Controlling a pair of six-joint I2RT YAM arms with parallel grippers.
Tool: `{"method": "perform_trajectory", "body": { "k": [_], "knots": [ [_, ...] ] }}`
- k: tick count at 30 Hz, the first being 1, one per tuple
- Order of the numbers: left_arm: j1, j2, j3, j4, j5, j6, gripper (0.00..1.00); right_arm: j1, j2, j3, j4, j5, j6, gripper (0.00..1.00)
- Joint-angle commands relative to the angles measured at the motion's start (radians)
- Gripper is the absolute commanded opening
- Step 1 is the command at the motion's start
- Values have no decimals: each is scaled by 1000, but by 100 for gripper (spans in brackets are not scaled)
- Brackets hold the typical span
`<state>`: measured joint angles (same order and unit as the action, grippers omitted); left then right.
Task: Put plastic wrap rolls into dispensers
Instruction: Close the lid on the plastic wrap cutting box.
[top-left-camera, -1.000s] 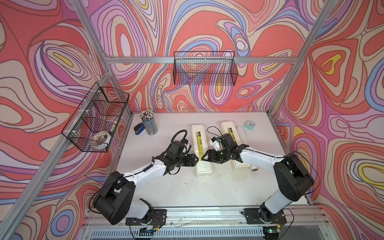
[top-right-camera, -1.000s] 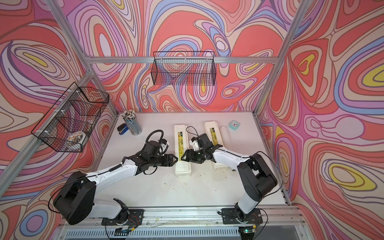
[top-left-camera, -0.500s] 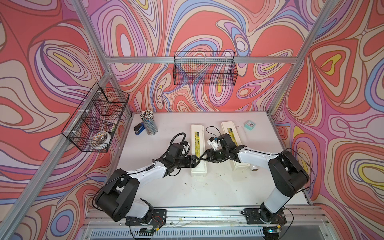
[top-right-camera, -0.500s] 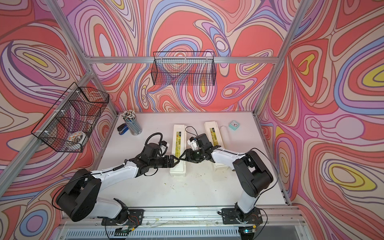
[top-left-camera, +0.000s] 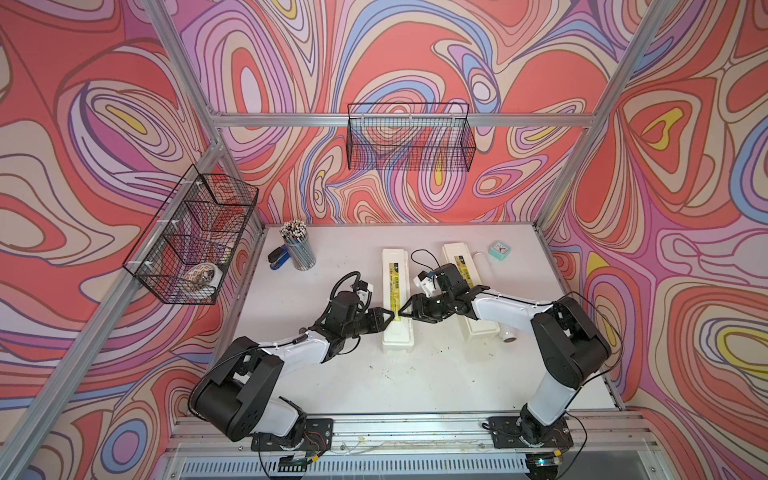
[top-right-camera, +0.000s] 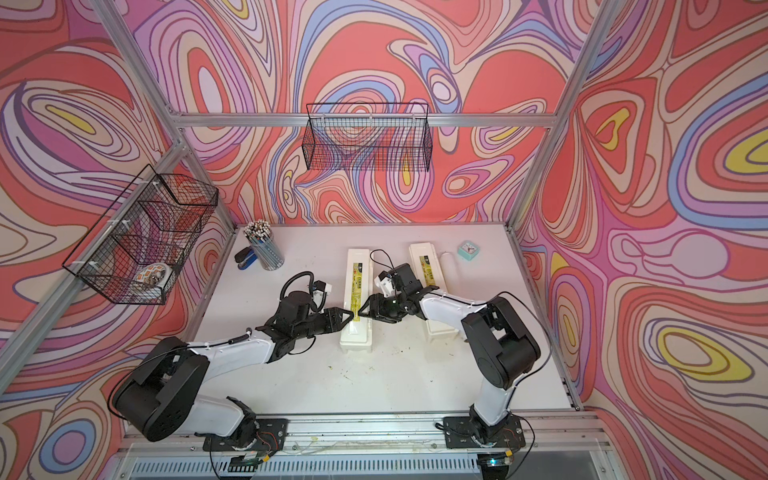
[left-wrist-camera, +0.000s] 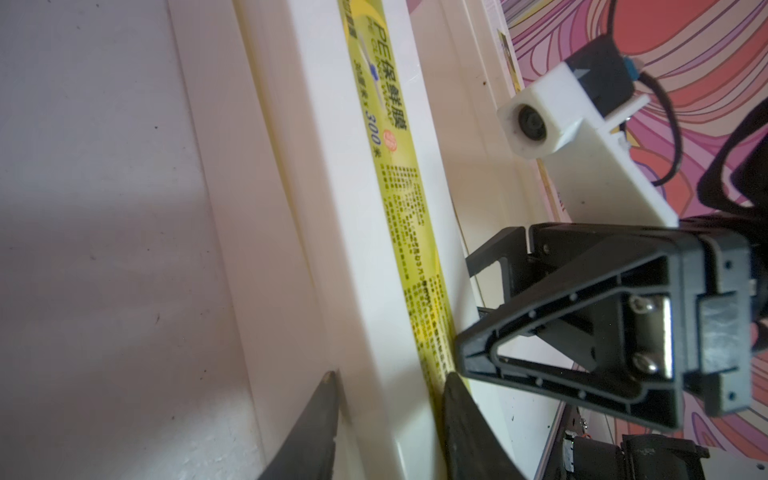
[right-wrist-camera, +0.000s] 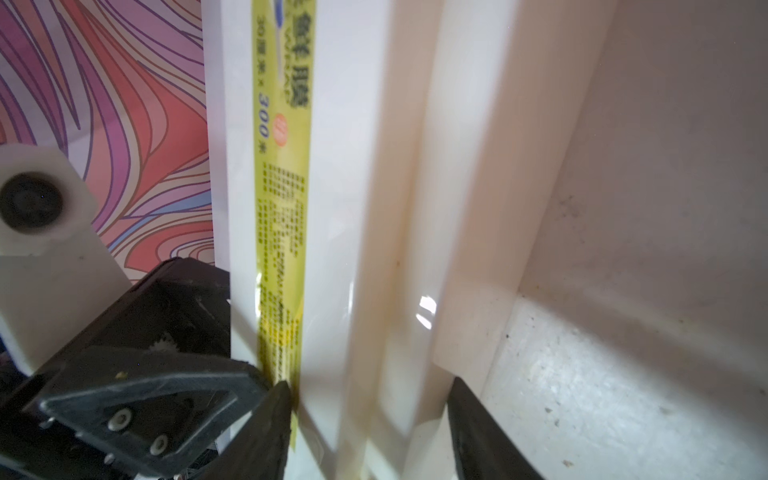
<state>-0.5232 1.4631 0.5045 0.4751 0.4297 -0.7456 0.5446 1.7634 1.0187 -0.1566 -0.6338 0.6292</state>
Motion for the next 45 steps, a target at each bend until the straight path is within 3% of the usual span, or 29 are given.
{"method": "perform_trajectory", "body": {
  "k": [1,4,6,18,23,25,27,35,40,45],
  "knots": [
    [-34,129,-83,-171,1,-26,33,67,81,-18,-10,48,0,66],
    [-33,108,-56,-270,-18,19,38,78,76,-13,-9,46,-2,71],
    [-34,90,-46,-331,-54,47,48,84,78,-5,-25,58,-7,71],
    [-33,-55,46,-532,-153,148,66,84,109,24,-70,101,-28,77],
    [-34,-152,49,-573,-144,174,75,83,123,47,-108,102,-51,77],
    [-34,-181,35,-573,-121,174,87,84,132,71,-137,109,-62,77],
    [-35,-210,22,-554,-94,163,90,85,141,84,-151,116,-72,77],
    [-41,-267,-106,-459,-18,73,79,78,170,125,-180,114,-100,77],
    [-79,-188,-109,-381,40,51,76,77,174,125,-189,112,-94,77],
    [-91,-138,-148,-305,40,12,67,77,166,91,-175,118,-70,77]
  ]
}}
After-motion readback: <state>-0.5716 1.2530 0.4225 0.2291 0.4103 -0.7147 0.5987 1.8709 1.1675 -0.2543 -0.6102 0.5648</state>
